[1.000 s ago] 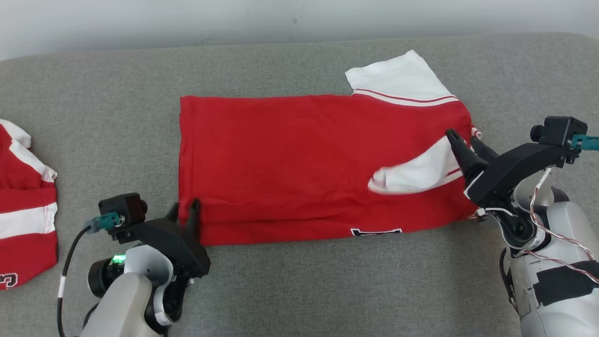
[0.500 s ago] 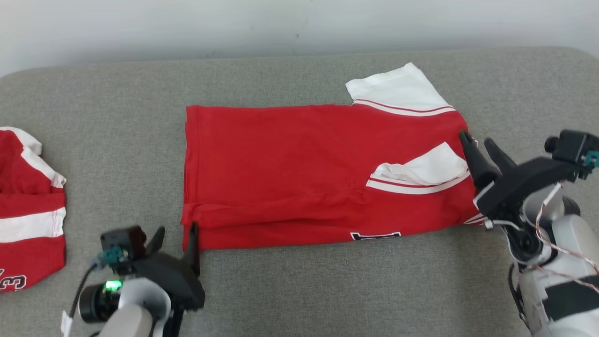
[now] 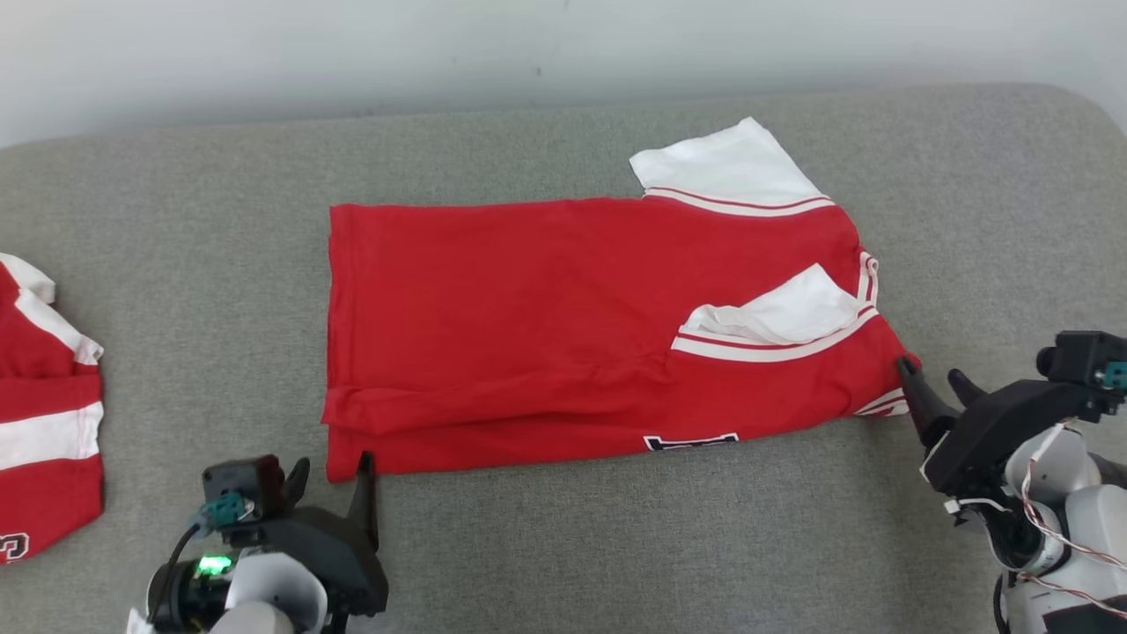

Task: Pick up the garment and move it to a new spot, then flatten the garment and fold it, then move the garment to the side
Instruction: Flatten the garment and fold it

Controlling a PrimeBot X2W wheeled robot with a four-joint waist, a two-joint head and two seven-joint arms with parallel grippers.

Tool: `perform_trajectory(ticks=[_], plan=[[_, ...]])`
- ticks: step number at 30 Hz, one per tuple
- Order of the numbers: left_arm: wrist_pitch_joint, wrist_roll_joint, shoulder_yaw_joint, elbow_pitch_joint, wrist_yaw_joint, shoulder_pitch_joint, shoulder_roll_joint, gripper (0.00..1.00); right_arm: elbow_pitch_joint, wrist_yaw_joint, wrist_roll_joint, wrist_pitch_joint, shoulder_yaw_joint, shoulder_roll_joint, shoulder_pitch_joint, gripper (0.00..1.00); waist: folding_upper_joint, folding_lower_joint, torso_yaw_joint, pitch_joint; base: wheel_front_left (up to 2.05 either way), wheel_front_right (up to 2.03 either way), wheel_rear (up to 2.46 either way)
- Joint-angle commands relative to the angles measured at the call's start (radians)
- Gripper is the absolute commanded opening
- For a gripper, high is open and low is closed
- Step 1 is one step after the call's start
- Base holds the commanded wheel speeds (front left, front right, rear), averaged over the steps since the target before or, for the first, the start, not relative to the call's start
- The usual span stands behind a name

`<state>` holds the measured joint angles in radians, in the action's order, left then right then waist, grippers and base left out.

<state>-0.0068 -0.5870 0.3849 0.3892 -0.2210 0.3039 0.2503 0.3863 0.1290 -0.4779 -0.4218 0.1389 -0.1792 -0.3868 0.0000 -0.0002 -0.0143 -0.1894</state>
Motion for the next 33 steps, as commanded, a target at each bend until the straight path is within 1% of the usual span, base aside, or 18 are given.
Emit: perform_trajectory(ticks=[1, 6, 9, 12, 16, 17, 18, 19, 21, 22, 23, 24, 25, 33], plan=[[0.007, 0.016, 0.006, 0.004, -0.007, 0.019, 0.001, 1.0, 0.006, 0.003, 0.023, -0.008, 0.009, 0.01, -0.014, 1.0, 0.0, 0.0002, -0.006, -0.012, 0.0, 0.0, 0.0], [0.033, 0.023, 0.026, 0.018, -0.008, 0.049, 0.0, 1.0, 0.045, 0.003, 0.09, -0.039, 0.021, 0.036, -0.065, 1.0, 0.0, 0.0002, -0.005, -0.027, 0.0, 0.0, 0.0], [0.05, 0.03, 0.037, 0.027, -0.009, 0.059, 0.002, 1.0, 0.063, 0.003, 0.126, -0.061, 0.012, 0.042, -0.103, 1.0, 0.0, 0.0002, -0.002, -0.033, 0.0, 0.0, 0.0], [0.074, 0.029, 0.048, 0.039, -0.01, 0.06, 0.003, 1.0, 0.083, 0.003, 0.171, -0.124, -0.004, 0.039, -0.125, 1.0, 0.0, 0.0002, 0.0, -0.034, 0.0, 0.0, 0.0], [0.109, 0.02, 0.064, 0.048, 0.001, 0.058, 0.003, 1.0, 0.071, 0.003, 0.204, -0.203, -0.025, 0.033, -0.145, 1.0, 0.0, 0.0002, 0.004, -0.034, 0.0, 0.0, 0.0], [0.117, 0.018, 0.068, 0.051, 0.001, 0.058, 0.003, 0.53, 0.066, 0.003, 0.209, -0.224, -0.031, 0.029, -0.143, 1.0, 0.0, 0.0002, 0.005, -0.034, 0.0, 0.0, 0.0], [0.12, 0.017, 0.07, 0.052, 0.001, 0.058, 0.002, 0.31, 0.058, 0.003, 0.213, -0.242, -0.038, 0.024, -0.142, 1.0, 0.0, 0.0002, 0.006, -0.035, 0.0, 0.0, 0.0], [0.126, 0.016, 0.073, 0.053, 0.002, 0.059, 0.002, 0.02, 0.048, 0.003, 0.215, -0.256, -0.043, 0.02, -0.14, 1.0, 0.0, 0.0002, 0.006, -0.036, 0.0, 0.0, 0.0], [0.131, 0.011, 0.075, 0.058, 0.004, 0.059, 0.0, 0.0, 0.029, 0.003, 0.22, -0.275, -0.048, 0.014, -0.132, 1.0, 0.0, 0.0002, 0.006, -0.038, 0.0, 0.0, 0.0], [0.13, 0.009, 0.075, 0.06, 0.004, 0.06, 0.0, 0.0, 0.021, 0.003, 0.22, -0.28, -0.048, 0.014, -0.128, 0.78, 0.0, 0.0002, 0.005, -0.039, 0.0, 0.0, 0.0], [0.132, 0.006, 0.074, 0.063, 0.003, 0.061, 0.0, 0.0, 0.014, 0.003, 0.218, -0.283, -0.048, 0.014, -0.122, 0.5, 0.0, 0.0002, 0.004, -0.04, 0.0, 0.0, 0.0], [0.134, 0.005, 0.072, 0.066, 0.003, 0.061, 0.002, 0.0, 0.007, 0.003, 0.212, -0.286, -0.046, 0.014, -0.118, 0.18, 0.0, 0.0002, 0.003, -0.041, 0.0, 0.0, 0.0], [0.133, 0.005, 0.072, 0.067, 0.003, 0.061, 0.003, 0.0, 0.0, 0.003, 0.208, -0.287, -0.044, 0.015, -0.114, 0.0, 0.0, 0.0002, 0.002, -0.043, 0.0, 0.0, 0.0], [0.124, -0.004, 0.063, 0.073, 0.003, 0.05, 0.011, 0.0, -0.048, 0.003, 0.183, -0.263, -0.036, 0.018, -0.057, 0.0, 0.0, 0.0002, -0.003, -0.048, 0.0, 0.0, 0.0]])
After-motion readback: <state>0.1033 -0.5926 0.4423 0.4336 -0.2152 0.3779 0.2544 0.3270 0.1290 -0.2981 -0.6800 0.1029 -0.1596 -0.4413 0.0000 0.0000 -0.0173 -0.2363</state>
